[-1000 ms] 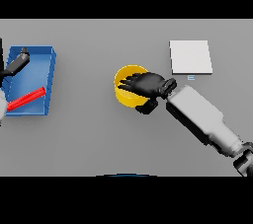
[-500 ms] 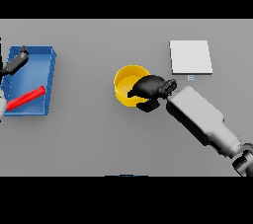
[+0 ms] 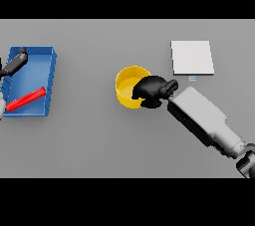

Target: Pick up the red beaker and tilt it to pour out 1 green nut into yellow bowl. Pick up the yellow bowl and place it on the metallic measuring scale.

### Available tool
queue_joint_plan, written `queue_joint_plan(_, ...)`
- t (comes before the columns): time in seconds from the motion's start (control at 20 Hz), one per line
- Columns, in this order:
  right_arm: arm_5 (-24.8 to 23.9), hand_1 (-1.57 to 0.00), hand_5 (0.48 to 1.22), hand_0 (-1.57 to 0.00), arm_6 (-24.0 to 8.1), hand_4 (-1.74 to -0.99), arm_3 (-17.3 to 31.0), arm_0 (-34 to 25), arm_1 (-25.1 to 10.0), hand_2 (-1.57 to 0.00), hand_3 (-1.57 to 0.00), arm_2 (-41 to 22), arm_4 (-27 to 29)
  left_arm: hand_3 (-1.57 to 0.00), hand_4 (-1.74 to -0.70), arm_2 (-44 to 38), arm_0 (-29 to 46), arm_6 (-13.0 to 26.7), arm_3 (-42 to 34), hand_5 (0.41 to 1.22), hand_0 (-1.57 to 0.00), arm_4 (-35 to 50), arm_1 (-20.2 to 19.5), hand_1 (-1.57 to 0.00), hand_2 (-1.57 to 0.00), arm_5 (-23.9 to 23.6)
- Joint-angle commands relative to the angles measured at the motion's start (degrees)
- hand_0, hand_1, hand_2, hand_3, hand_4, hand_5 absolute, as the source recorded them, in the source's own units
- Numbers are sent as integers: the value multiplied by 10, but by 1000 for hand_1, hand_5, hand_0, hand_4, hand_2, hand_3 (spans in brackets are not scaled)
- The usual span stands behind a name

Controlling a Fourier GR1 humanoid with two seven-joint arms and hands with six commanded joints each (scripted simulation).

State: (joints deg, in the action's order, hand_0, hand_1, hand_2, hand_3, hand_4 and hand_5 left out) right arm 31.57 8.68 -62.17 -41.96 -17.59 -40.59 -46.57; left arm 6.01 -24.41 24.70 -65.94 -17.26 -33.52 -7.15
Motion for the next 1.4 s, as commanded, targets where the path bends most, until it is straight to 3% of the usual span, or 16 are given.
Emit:
queue_joint_plan(0.0,0,-1508,1204,-1509,7,-1716,-9,5,-9,-1288,-1389,0,2,1,-733,1,0,3,2,686,1,-1,1,1,1,-1)
queue_joint_plan(0.2,23,-1545,1214,-1546,2,-1731,-42,-2,-26,-1356,-1336,7,12,1,-729,4,-8,5,-4,690,1,-4,0,1,1,2)
queue_joint_plan(0.4,47,-1560,1218,-1561,-39,-1737,-77,-14,-36,-1413,-1252,30,23,1,-736,2,-5,2,-9,695,1,-3,-2,1,1,1)
queue_joint_plan(0.65,45,-1568,1220,-1568,-36,-1740,-99,-27,-75,-1436,-1266,66,32,1,-736,0,4,1,-13,697,1,-2,-6,1,1,1)
queue_joint_plan(0.75,30,-1569,1220,-1569,-24,-1740,-87,-26,-86,-1439,-1376,76,34,1,-746,-2,-2,1,-12,697,1,1,-4,1,1,1)
queue_joint_plan(1.0,3,-1570,1221,-1570,-14,-1741,-48,-43,-116,-1504,-1239,109,33,1,-744,-3,-3,8,-10,710,1,0,-8,1,1,5)
queue_joint_plan(1.35,-70,-1571,1221,-1571,13,-1741,71,-66,-144,-1501,-1175,154,22,1,-734,-2,5,17,-21,697,1,1,-6,1,1,6)
